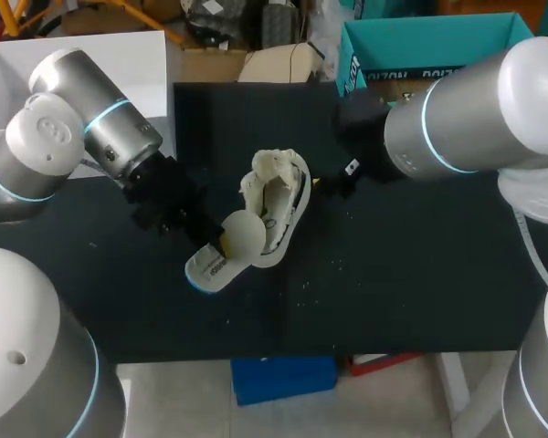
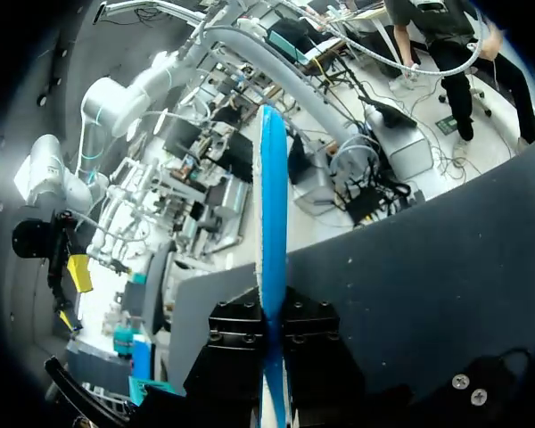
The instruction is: Take the shoe out of the shoebox, open the shoe tongue, remove and reinsert the insole, then place the shoe into the shoebox
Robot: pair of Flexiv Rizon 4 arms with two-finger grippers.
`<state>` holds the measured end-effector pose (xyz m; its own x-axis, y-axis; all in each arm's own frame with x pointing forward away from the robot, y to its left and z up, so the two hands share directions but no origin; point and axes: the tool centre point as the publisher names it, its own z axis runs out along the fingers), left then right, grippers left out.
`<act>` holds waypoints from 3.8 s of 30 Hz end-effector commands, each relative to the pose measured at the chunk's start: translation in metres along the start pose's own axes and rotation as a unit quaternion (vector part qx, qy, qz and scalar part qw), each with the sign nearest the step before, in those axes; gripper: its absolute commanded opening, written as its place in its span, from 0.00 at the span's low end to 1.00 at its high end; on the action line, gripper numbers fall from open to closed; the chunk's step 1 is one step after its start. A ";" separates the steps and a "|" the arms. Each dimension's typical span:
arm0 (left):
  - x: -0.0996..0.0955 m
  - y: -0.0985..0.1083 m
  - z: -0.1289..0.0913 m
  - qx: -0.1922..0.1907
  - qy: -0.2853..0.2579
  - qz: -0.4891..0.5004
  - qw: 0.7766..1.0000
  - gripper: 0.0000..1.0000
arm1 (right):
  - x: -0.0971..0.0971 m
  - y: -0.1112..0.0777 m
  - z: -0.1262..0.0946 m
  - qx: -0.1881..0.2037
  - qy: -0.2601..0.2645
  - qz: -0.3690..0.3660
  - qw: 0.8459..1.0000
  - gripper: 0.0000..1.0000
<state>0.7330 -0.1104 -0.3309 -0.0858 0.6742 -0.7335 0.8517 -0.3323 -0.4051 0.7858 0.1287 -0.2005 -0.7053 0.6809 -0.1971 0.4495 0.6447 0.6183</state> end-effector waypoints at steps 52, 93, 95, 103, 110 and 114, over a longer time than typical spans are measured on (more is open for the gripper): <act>-0.015 0.026 0.003 -0.049 0.048 -0.007 0.998 0.00 | 0.000 0.000 0.001 0.000 0.001 0.000 1.000 1.00; -0.015 0.113 0.011 -0.102 0.014 -0.019 0.994 0.00 | 0.000 0.000 0.001 0.000 0.001 0.000 1.000 1.00; -0.017 0.113 0.013 -0.106 0.018 -0.020 0.994 0.00 | 0.000 0.000 0.001 0.000 0.001 0.000 1.000 1.00; -0.014 0.105 0.020 -0.103 0.037 -0.028 0.994 0.00 | 0.000 0.000 0.001 0.000 0.001 0.000 1.000 1.00; -0.003 0.095 0.034 -0.087 0.050 -0.049 0.994 0.00 | 0.000 0.000 0.001 0.000 0.001 0.000 1.000 1.00; -0.003 0.092 0.048 -0.073 0.057 -0.045 0.995 0.00 | 0.000 0.000 0.001 0.000 0.001 0.000 1.000 1.00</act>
<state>0.7884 -0.1662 -0.3869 -0.1188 0.7654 -0.6325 0.9103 -0.1704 -0.3772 0.7861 0.1288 -0.2004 -0.7059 0.6803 -0.1969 0.4492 0.6450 0.6182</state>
